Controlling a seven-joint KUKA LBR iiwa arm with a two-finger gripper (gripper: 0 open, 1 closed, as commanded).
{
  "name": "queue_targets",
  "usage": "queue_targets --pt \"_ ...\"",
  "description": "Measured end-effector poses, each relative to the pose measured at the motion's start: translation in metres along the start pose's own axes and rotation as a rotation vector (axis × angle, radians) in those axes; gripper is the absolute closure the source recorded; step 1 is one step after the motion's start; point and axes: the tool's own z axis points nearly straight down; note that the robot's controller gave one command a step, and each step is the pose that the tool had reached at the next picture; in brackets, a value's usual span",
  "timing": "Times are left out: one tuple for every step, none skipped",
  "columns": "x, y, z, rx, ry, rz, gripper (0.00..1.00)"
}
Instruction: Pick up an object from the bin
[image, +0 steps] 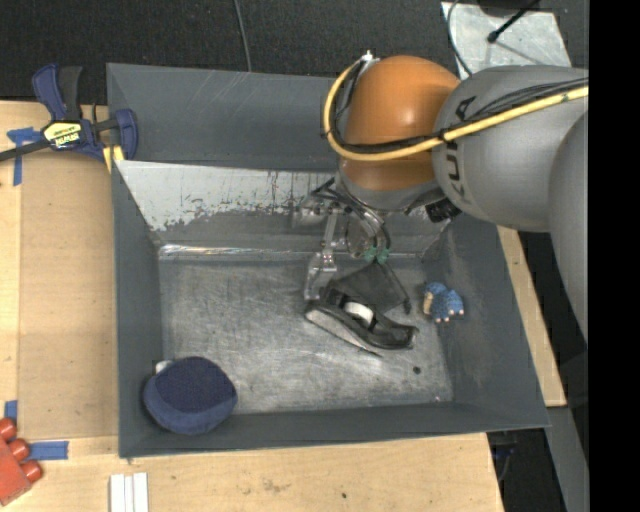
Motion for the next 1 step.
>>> queue_targets --pt "0.0594 -0.0562 0.0201 0.004 0.008 -0.048 0.0"
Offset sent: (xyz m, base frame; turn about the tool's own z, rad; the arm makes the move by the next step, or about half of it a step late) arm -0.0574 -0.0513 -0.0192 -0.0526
